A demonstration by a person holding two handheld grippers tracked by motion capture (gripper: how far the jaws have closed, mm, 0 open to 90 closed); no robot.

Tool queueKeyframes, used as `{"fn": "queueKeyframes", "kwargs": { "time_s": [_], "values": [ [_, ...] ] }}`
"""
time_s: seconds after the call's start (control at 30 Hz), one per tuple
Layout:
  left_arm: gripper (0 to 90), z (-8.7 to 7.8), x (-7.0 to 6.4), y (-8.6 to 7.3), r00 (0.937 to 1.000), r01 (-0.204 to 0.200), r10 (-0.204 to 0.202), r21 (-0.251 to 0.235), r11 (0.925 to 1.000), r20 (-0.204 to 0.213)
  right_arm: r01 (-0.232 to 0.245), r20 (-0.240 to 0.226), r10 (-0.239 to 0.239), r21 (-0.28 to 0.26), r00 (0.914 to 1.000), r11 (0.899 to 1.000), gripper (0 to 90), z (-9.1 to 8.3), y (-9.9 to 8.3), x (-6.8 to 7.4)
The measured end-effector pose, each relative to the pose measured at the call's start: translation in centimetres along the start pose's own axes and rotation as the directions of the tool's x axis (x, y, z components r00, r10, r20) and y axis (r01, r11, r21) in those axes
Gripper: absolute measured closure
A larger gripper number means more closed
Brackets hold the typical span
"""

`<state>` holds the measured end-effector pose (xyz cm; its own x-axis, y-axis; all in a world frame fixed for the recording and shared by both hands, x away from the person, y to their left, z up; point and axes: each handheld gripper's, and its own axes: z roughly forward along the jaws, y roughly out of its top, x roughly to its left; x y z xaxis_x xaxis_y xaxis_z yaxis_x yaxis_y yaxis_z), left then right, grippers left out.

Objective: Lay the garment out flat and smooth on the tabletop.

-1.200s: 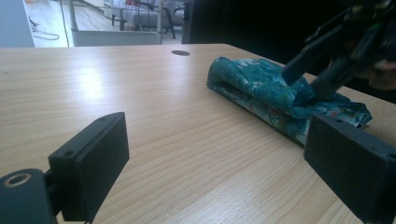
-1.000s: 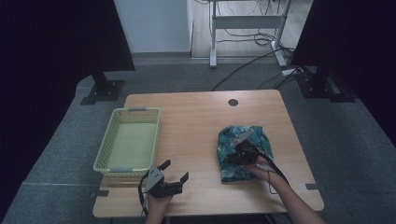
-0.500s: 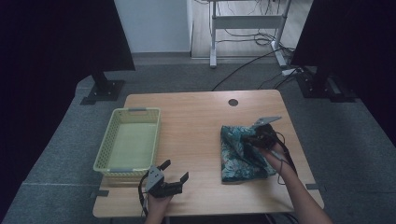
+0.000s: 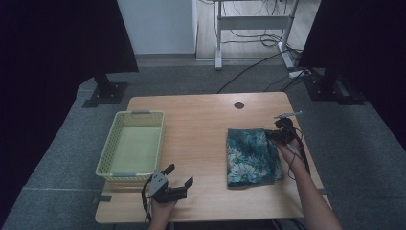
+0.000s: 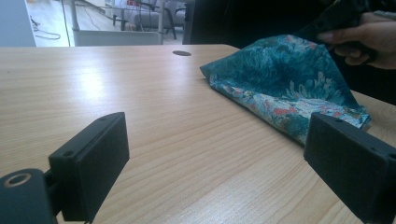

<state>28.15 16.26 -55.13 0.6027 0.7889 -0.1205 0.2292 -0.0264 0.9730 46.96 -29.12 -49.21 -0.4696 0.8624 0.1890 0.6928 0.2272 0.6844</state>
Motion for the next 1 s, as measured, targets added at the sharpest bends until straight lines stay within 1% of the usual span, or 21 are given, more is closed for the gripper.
{"fn": "queueKeyframes", "kwargs": {
  "time_s": [0.1,0.17,0.2,0.23,0.27,0.3,0.37,0.4,0.47,0.5,0.53,0.57,0.6,0.67,0.7,0.77,0.87,0.93,0.97,1.0],
  "values": [
    [6.4,0.0,0.0,0.0,1.0000,-0.001,0.001,0.001,1.0000,0.000,-0.026,0.030,0.025,0.007,0.9992,1.000,82.2,0.1,-0.2,-1.0],
    [6.4,0.0,0.0,0.0,1.0000,-0.001,0.001,0.002,1.0000,0.000,-0.040,0.060,0.040,0.006,0.9974,0.999,80.9,0.0,-0.4,-1.6],
    [6.5,0.0,0.0,0.0,1.0000,0.000,0.000,0.002,1.0000,0.000,-0.048,0.062,0.047,0.007,0.9969,0.999,79.8,0.0,-0.4,-1.9],
    [6.5,0.0,0.0,0.0,1.0000,0.000,0.000,0.002,1.0000,0.000,-0.054,0.077,0.053,0.013,0.9956,0.998,78.9,-0.1,-0.5,-2.1],
    [6.5,0.0,0.0,0.0,1.0000,0.000,0.000,0.002,1.0000,0.000,-0.058,0.105,0.057,0.013,0.9928,0.998,78.5,-0.3,-0.6,-2.4],
    [6.5,0.0,0.0,0.0,1.0000,0.000,0.000,0.003,1.0000,0.000,-0.064,0.122,0.062,0.012,0.9906,0.998,76.8,-0.5,-0.6,-2.6],
    [6.5,0.0,0.0,0.0,1.0000,0.001,-0.001,0.002,1.0000,-0.001,-0.086,0.135,0.084,0.009,0.9873,0.996,73.1,-0.9,-0.8,-3.1],
    [6.5,0.0,0.0,0.0,1.0000,0.001,-0.001,0.003,1.0000,0.000,-0.086,0.137,0.086,-0.004,0.9868,0.996,70.5,-1.2,-0.9,-3.2],
    [6.5,0.0,0.0,0.0,1.0000,0.001,-0.001,0.002,1.0000,-0.001,-0.097,0.110,0.099,-0.025,0.9890,0.995,64.1,-2.0,-1.1,-3.2],
    [6.5,0.0,0.0,0.0,1.0000,0.001,-0.001,0.003,1.0000,0.000,-0.094,0.092,0.098,-0.039,0.9910,0.995,61.6,-2.3,-1.2,-3.1],
    [6.5,0.0,0.0,0.0,1.0000,0.001,-0.001,0.005,1.0000,0.001,-0.086,0.073,0.090,-0.064,0.9932,0.994,57.6,-2.7,-1.4,-2.9],
    [6.5,0.1,0.0,0.0,1.0000,-0.001,0.001,0.005,1.0000,0.000,-0.088,0.061,0.093,-0.083,0.9938,0.993,51.8,-3.1,-1.6,-2.6],
    [6.5,0.1,0.0,0.0,1.0000,-0.001,0.001,0.007,1.0000,0.000,-0.091,0.036,0.094,-0.098,0.9949,0.991,48.2,-3.4,-1.7,-2.5],
    [6.5,0.1,0.0,0.0,1.0000,-0.003,0.003,0.007,1.0000,-0.001,-0.111,-0.007,0.111,-0.106,0.9938,0.988,43.9,-3.7,-1.9,-2.2],
    [6.6,0.1,0.0,0.0,1.0000,-0.003,0.003,0.006,1.0000,-0.003,-0.106,-0.015,0.105,-0.097,0.9943,0.990,42.1,-3.7,-2.0,-2.0],
    [6.6,0.0,0.0,0.0,1.0000,0.000,0.000,0.004,1.0000,-0.004,-0.089,-0.040,0.086,-0.087,0.9955,0.992,41.6,-3.5,-2.4,-1.2],
    [6.6,0.0,0.0,0.0,1.0000,0.001,-0.001,0.005,1.0000,-0.003,-0.064,-0.082,0.061,-0.040,0.9948,0.997,39.9,-2.6,-3.0,-0.2],
    [6.6,0.0,0.0,0.0,1.0000,0.000,0.000,0.006,1.0000,-0.004,-0.047,-0.090,0.046,-0.008,0.9949,0.999,39.8,-1.9,-3.4,0.2],
    [6.6,0.0,0.0,0.0,1.0000,-0.001,0.001,0.006,1.0000,-0.004,-0.040,-0.086,0.040,0.008,0.9955,0.999,41.1,-1.5,-3.5,0.4],
    [6.6,0.0,0.0,0.0,1.0000,-0.001,0.001,0.005,1.0000,-0.004,-0.029,-0.082,0.031,0.023,0.9961,0.999,46.5,-1.1,-3.6,0.5]
  ]
}}
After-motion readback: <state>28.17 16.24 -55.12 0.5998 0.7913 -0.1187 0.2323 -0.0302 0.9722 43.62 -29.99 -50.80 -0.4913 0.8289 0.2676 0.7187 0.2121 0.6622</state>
